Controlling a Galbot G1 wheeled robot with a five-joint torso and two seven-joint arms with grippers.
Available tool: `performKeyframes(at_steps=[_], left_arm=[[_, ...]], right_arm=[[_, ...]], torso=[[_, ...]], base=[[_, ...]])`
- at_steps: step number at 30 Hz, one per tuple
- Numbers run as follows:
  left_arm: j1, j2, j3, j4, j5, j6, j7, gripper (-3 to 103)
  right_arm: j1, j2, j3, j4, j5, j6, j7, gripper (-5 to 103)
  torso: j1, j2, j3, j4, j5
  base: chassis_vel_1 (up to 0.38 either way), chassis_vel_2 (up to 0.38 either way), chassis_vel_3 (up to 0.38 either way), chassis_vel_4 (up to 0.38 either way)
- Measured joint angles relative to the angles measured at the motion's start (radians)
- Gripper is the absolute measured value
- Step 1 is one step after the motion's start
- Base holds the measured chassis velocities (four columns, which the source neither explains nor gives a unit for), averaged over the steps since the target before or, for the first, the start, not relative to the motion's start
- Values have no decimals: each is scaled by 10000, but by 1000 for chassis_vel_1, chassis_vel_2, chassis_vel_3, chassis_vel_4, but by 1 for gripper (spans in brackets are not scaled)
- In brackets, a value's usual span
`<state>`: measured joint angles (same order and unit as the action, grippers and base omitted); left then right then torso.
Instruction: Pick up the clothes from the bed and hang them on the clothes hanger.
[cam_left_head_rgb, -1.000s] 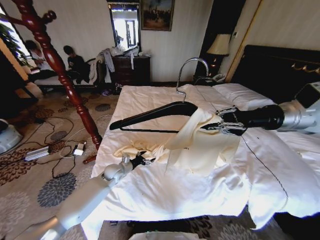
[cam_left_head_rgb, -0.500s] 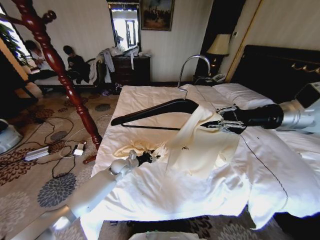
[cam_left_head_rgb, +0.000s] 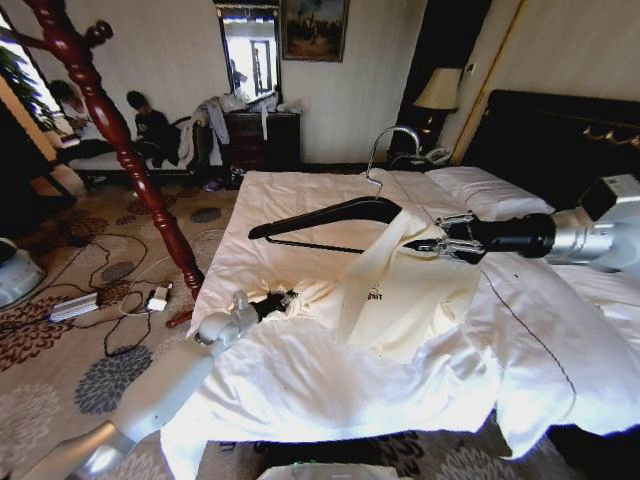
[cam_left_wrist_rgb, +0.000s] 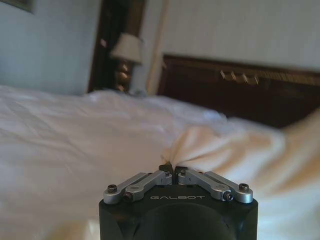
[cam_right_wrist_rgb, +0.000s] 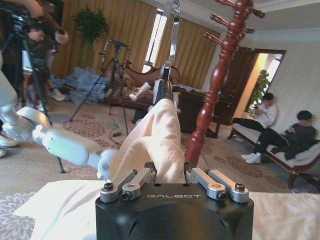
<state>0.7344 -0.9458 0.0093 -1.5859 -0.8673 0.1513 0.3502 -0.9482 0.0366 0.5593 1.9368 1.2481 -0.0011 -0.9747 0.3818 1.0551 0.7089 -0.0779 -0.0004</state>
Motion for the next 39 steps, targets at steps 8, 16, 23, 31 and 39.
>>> performKeyframes(at_steps=[8,16,23,31,39], left_arm=[[-716,990,-804,-1072,-2462,482,-917,0],[192,2278,-815,-2158,-1440,577,-2140,0],[3100,2457,-587,-4028,1321,409,-3184,0],[3865,2822,-735,-4915,2363,151,-3353,0],[3304,3205,-1458,-5623,1723,-372,-3353,0]], right_arm=[[-416,730,-405,69,-904,30,1538,20],[-534,1422,-499,159,-1286,50,1764,20],[-1092,2164,-388,367,-1637,304,2629,20],[-1417,2864,-252,-195,-1984,483,3119,20],[-1030,3023,-93,-1182,-1800,706,3434,20]], torso=[[1,0,0,-1,4],[1,0,0,3,-1],[-1,1,-2,1,-3],[0,1,-2,-4,3],[0,1,-1,-2,5]], base=[[0,0,0,0],[0,0,0,0],[0,0,0,0],[0,0,0,0],[0,0,0,0]])
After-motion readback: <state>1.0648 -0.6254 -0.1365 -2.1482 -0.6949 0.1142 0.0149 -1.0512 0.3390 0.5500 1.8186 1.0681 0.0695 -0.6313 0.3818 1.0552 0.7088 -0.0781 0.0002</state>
